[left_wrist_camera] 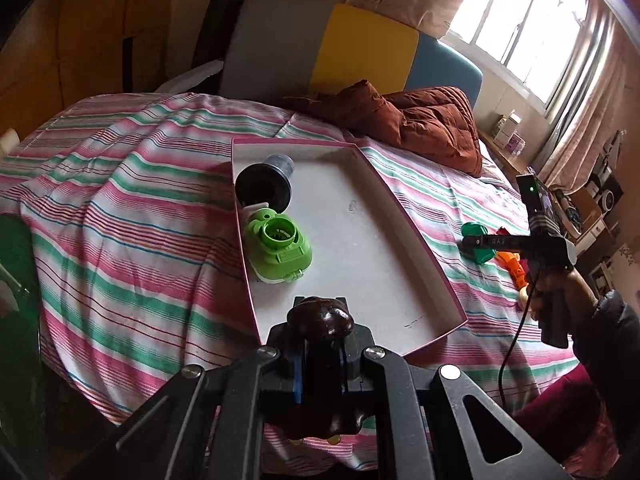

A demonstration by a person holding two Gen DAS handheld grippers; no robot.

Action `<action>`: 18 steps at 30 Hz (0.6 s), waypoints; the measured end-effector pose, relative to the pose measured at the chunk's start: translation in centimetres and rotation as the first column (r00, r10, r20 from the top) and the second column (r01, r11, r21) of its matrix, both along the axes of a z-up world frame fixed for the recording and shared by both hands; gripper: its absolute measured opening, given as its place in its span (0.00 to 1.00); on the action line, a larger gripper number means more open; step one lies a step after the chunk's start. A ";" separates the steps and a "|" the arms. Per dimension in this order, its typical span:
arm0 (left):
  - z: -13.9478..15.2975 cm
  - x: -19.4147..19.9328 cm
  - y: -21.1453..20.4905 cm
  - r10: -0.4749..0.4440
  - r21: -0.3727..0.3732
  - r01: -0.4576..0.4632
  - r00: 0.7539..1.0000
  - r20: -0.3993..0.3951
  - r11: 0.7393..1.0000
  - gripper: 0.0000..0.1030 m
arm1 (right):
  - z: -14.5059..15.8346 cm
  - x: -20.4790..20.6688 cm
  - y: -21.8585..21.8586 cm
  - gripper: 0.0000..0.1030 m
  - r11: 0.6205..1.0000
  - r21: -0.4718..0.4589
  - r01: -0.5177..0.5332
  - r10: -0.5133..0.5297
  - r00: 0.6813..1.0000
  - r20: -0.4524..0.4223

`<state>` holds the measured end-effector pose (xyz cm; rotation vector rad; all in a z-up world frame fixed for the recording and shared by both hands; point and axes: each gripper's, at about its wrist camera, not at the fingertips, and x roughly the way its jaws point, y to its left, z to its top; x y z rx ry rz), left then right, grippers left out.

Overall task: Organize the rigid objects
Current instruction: 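Carry the brown knob piece into the tray and release it with the left gripper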

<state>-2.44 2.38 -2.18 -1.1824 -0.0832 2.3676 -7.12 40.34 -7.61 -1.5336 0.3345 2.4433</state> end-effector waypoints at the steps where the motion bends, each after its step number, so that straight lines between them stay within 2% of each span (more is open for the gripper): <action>1: 0.0 -0.1 0.1 0.000 0.001 0.000 1.000 0.002 1.000 0.12 | 0.0 0.4 -1.1 0.29 0.998 0.037 -0.054 0.054 0.999 0.007; 3: -0.3 -0.5 0.3 0.000 0.011 0.000 1.000 0.019 1.000 0.12 | -0.2 1.5 -2.8 0.29 0.988 0.083 -0.134 0.134 0.991 0.003; 4: -0.3 -0.8 0.5 0.000 0.020 -0.001 1.000 0.031 1.000 0.12 | -0.3 1.9 -2.8 0.29 0.987 0.074 -0.143 0.144 0.990 -0.003; 7: -0.4 -1.2 1.3 -0.006 0.033 0.005 0.999 0.047 0.999 0.12 | -0.5 2.5 -1.5 0.30 0.992 -0.022 -0.126 0.125 0.991 -0.043; 9: -0.1 -1.4 2.0 -0.015 0.020 0.014 0.999 0.034 1.000 0.12 | -0.4 3.0 -1.0 0.30 0.991 -0.042 -0.128 0.125 0.990 -0.057; 14: -0.1 -2.6 3.4 -0.031 0.020 0.030 0.999 0.045 0.999 0.12 | -0.6 2.3 -2.2 0.30 0.987 0.026 -0.156 0.157 0.986 -0.050; 18: 0.1 -4.0 5.1 -0.054 0.008 0.054 0.998 0.042 0.999 0.12 | -0.5 2.0 -2.4 0.30 0.986 0.037 -0.160 0.162 0.986 -0.042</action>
